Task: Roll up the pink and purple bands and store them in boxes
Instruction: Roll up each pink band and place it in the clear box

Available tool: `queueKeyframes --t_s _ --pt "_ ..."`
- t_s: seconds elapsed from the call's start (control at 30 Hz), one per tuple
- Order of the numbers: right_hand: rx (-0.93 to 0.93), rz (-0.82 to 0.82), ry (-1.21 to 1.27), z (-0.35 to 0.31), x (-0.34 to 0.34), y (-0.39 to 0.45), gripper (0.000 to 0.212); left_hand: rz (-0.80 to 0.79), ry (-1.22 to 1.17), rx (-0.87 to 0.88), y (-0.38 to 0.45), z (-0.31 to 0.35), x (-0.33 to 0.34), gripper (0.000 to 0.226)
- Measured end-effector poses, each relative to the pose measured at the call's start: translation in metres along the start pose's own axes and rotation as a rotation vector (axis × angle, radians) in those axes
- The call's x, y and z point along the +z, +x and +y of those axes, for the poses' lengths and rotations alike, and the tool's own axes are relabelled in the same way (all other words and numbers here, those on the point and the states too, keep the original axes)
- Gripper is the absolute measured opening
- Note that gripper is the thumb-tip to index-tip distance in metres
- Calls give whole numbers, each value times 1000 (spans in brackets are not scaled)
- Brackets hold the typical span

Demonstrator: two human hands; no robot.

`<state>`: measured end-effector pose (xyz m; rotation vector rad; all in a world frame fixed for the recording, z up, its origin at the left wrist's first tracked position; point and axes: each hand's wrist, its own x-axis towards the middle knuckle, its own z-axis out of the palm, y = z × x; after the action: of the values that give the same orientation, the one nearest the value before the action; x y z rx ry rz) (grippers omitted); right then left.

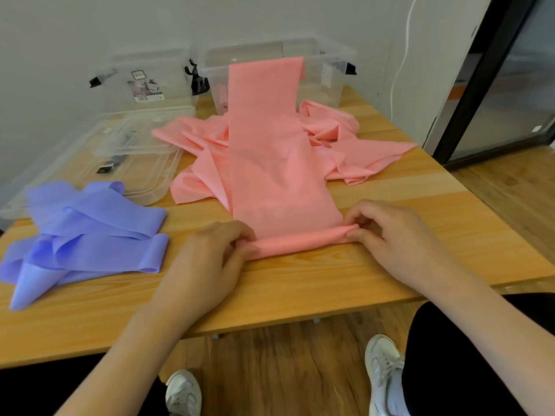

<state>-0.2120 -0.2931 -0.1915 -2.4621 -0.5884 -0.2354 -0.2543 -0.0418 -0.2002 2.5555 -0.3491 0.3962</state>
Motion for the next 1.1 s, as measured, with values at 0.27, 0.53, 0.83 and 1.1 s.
queueKeyframes --t_s 0.27,0.53,0.83,1.1 --pt "16 -46 1 0 -1 0 21 41 -28 -22 1 1 2 19" --pt "14 -53 6 2 5 0 17 18 -40 32 -1 2 2 22" --pt "-2 -9 87 -2 6 -1 11 -47 25 79 -1 2 0 34" --pt "-7 -105 127 -2 6 0 15 15 4 24 -3 3 3 24"
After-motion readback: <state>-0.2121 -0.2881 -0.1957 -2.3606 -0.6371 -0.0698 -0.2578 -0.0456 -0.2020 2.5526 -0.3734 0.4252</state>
